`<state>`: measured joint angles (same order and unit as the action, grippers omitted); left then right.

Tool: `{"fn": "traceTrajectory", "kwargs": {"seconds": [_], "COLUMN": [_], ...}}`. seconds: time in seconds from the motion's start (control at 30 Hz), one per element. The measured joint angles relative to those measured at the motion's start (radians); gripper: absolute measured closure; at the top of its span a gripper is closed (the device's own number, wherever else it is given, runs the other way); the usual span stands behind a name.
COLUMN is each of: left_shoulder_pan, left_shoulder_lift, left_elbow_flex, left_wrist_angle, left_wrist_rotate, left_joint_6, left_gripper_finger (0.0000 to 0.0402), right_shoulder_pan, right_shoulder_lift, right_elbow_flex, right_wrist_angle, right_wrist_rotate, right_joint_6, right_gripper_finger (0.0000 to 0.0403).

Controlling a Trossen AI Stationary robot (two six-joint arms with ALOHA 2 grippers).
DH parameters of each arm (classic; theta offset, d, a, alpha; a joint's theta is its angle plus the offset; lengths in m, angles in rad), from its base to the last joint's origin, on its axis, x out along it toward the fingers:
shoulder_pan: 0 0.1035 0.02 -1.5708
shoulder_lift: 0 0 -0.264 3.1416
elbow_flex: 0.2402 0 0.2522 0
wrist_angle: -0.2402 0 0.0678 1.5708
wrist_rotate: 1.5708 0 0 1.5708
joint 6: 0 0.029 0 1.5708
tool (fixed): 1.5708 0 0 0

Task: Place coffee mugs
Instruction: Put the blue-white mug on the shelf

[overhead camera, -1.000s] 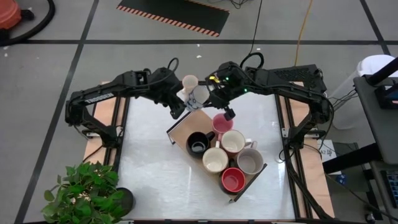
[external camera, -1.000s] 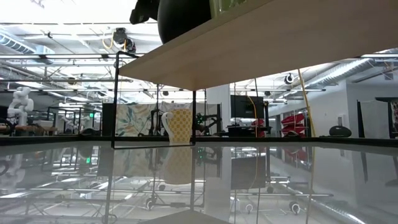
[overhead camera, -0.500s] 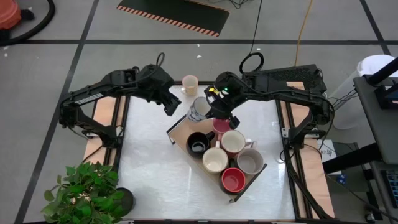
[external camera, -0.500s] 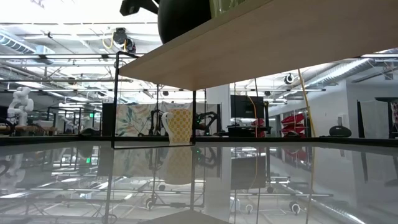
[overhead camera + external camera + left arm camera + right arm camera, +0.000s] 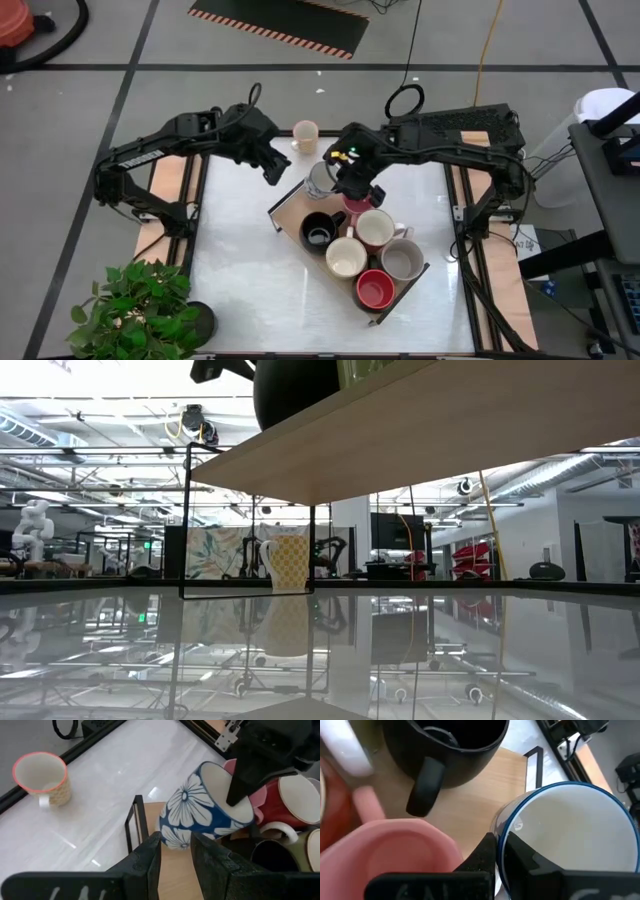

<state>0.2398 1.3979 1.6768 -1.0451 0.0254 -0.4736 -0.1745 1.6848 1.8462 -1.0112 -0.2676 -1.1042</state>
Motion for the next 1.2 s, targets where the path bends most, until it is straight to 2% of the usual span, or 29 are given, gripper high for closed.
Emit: {"fn": "traceTrajectory", "kwargs": {"seconds": [0.37, 0.67, 1.0, 1.2], "left_shoulder_pan": [0.0, 0.0, -0.003, -0.047], "left_shoulder_lift": [0.0, 0.0, 0.0, 0.0], "left_elbow_flex": [0.0, 0.0, 0.0, -0.023], "left_wrist_angle": [0.0, -0.001, -0.007, -0.022], "left_wrist_rotate": [0.0, 0.0, 0.0, -0.003], "left_joint_6": [0.004, 0.008, 0.028, 0.081], "left_gripper_finger": [0.0291, 0.0291, 0.0291, 0.0291], "right_shoulder_pan": [0.005, 0.006, 0.013, 0.008], "right_shoulder_lift": [0.066, 0.069, 0.058, 0.025], "right_elbow_flex": [-0.001, -0.001, -0.001, -0.001], "right_wrist_angle": [-0.005, 0.0, 0.006, 0.024], "right_wrist_rotate": [0.0, 0.004, 0.006, 0.009], "right_joint_6": [-0.016, -0.034, -0.015, -0.004], "right_gripper_finger": [0.0388, 0.0379, 0.0331, 0.0301]}}
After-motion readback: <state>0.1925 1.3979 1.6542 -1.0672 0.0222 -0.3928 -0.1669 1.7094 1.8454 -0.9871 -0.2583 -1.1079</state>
